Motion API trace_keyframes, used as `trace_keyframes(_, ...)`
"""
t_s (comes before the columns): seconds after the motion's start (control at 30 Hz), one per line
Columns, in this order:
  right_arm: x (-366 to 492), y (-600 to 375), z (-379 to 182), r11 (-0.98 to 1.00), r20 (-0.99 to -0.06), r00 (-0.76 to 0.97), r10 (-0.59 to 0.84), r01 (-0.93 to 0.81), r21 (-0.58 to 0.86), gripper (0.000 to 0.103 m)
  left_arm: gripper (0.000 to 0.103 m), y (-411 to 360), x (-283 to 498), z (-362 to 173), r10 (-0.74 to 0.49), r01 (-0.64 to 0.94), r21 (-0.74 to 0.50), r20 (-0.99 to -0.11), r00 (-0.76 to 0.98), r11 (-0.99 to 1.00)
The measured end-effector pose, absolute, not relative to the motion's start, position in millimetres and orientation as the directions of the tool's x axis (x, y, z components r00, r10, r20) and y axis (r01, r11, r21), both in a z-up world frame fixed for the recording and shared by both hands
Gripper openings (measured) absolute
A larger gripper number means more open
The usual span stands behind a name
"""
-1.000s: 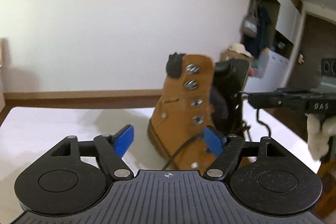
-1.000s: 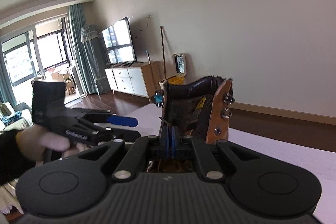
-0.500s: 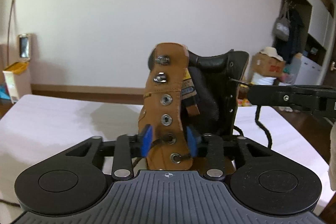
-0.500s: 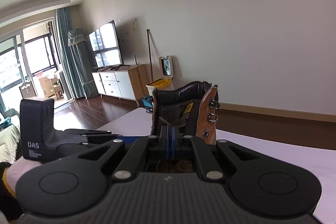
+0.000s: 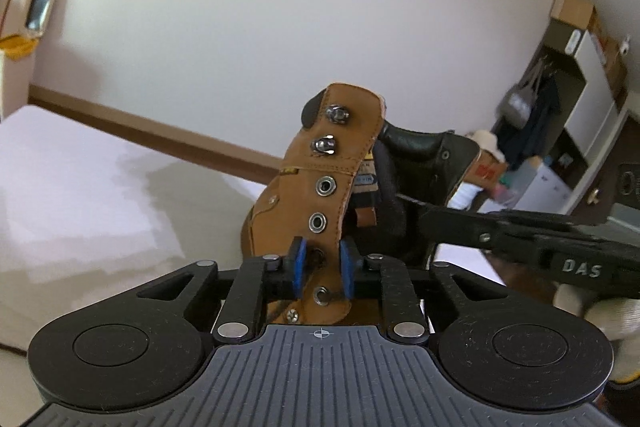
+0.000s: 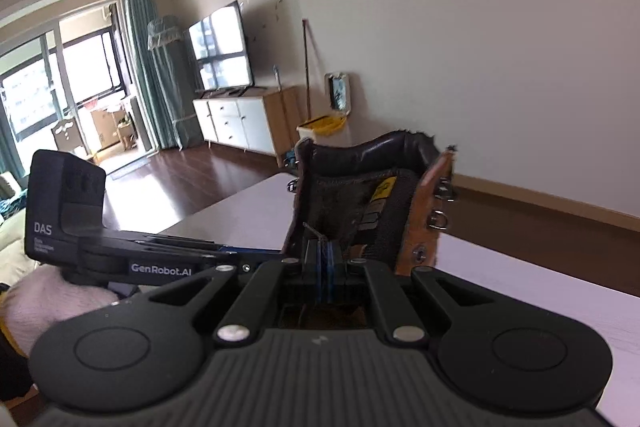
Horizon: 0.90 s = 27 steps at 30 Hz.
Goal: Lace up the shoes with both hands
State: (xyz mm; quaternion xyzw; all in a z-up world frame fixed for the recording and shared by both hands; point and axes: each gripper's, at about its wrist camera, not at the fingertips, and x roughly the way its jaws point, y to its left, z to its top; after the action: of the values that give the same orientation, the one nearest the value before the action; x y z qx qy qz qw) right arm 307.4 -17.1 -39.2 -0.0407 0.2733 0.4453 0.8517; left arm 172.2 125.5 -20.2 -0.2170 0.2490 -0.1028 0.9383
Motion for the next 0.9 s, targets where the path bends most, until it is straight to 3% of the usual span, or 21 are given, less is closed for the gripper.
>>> trace_keyframes(0.2, 322, -11, -46, 0.592, -0.553, 0.409, 0.726, -0.781, 0.199, 0.004, 0.019, 125, 168, -19, -0.307, 0.104, -0.448, -0.407, 0.860, 0.888)
trace_keyframes(0.47, 325, -42, -39, 0.583, -0.472, 0.418, 0.777, -0.760, 0.287, 0.004, 0.025, 123, 169, -20, -0.335, 0.133, -0.469, -0.381, 0.862, 0.873)
trace_keyframes(0.63, 325, -49, -40, 0.597, -0.477, 0.426, 0.768, -0.746, 0.295, 0.004, 0.032, 105, 164, -13, -0.297, 0.142, -0.371, -0.403, 0.866, 0.918)
trace_keyframes(0.9, 328, -39, -40, 0.593, -0.486, 0.421, 0.766, -0.754, 0.282, 0.004, 0.032, 78, 171, -8, -0.166, 0.072, -0.222, -0.439, 0.883, 0.972)
